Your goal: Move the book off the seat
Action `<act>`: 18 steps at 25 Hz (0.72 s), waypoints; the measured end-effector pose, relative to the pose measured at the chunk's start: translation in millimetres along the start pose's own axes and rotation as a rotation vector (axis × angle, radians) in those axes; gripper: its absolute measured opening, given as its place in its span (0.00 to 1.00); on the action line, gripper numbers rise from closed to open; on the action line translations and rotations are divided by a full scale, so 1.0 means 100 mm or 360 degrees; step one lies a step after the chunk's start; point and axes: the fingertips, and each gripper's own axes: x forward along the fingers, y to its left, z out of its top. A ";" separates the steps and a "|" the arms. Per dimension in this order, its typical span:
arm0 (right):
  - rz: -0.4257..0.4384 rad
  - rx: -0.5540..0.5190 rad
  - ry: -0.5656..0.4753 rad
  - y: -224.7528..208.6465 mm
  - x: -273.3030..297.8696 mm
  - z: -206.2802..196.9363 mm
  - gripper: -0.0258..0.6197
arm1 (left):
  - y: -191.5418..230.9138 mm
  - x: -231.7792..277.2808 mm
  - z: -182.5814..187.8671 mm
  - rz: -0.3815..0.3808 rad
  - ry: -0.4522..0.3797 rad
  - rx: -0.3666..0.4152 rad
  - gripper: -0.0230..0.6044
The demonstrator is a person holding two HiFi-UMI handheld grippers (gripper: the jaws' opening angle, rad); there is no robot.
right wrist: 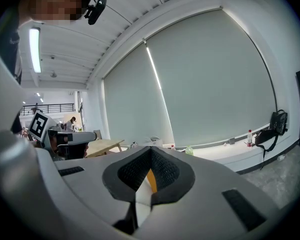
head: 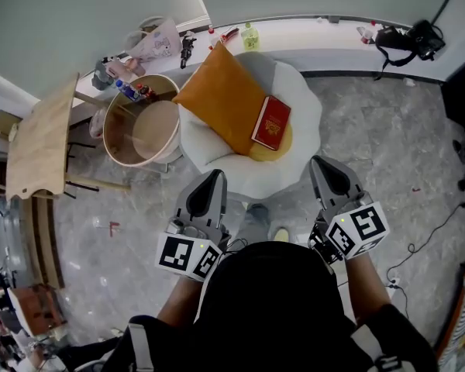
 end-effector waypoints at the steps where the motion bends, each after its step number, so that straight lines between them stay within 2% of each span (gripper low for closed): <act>1: -0.0002 0.0001 0.0003 -0.03 0.06 0.02 0.05 | 0.04 0.06 0.01 -0.0002 0.0002 -0.0003 0.06; 18: -0.0080 0.0017 0.0015 -0.34 0.77 0.29 0.05 | 0.59 0.78 0.20 -0.0070 0.0031 -0.0026 0.06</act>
